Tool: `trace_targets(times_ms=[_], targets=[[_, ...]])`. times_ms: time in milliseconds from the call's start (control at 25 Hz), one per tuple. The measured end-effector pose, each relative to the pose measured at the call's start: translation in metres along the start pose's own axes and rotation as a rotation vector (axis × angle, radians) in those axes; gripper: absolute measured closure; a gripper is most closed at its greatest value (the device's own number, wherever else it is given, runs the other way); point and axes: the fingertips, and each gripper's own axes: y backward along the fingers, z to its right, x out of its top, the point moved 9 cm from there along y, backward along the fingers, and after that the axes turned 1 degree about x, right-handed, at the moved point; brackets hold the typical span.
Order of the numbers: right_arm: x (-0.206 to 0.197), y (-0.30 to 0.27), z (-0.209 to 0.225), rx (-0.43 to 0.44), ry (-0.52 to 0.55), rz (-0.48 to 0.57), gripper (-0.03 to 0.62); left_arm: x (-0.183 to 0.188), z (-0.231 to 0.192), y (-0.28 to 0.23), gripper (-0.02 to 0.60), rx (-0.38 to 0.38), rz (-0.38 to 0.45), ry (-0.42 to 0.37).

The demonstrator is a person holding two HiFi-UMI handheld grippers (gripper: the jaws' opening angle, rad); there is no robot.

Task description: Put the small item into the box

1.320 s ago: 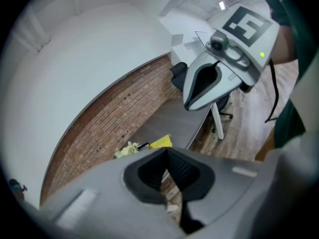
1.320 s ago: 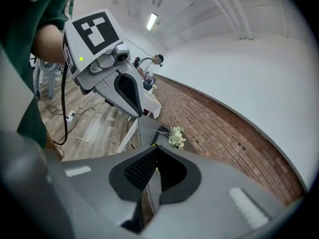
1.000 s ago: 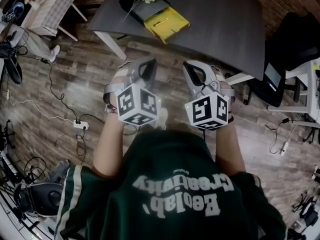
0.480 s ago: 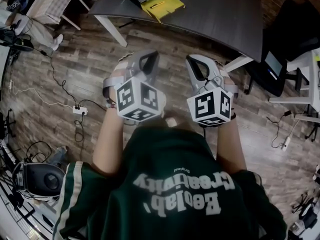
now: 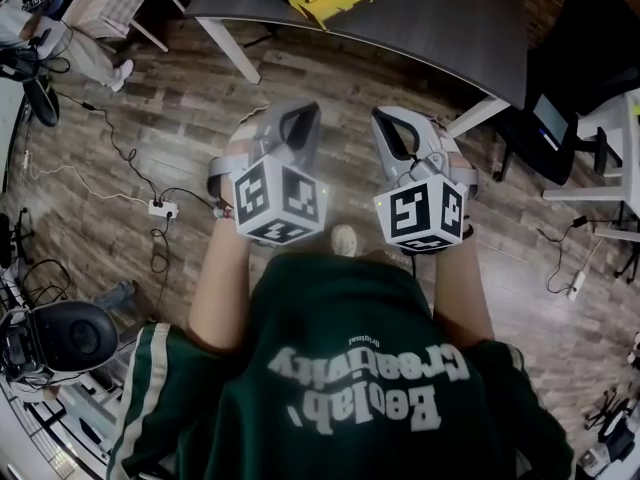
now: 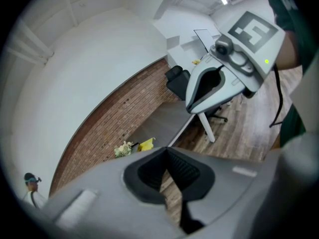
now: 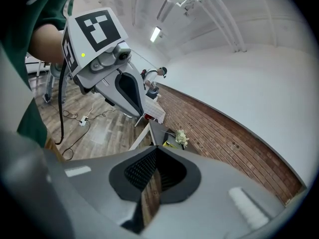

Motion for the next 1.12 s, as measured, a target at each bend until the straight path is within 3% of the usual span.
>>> trace_targets(times_ms=[1120], targets=[[0.01, 0.014, -0.009, 0.006, 0.068, 0.01, 0.588, -0.001, 0.009, 0.018, 0.58, 0.03, 0.011, -0.003]])
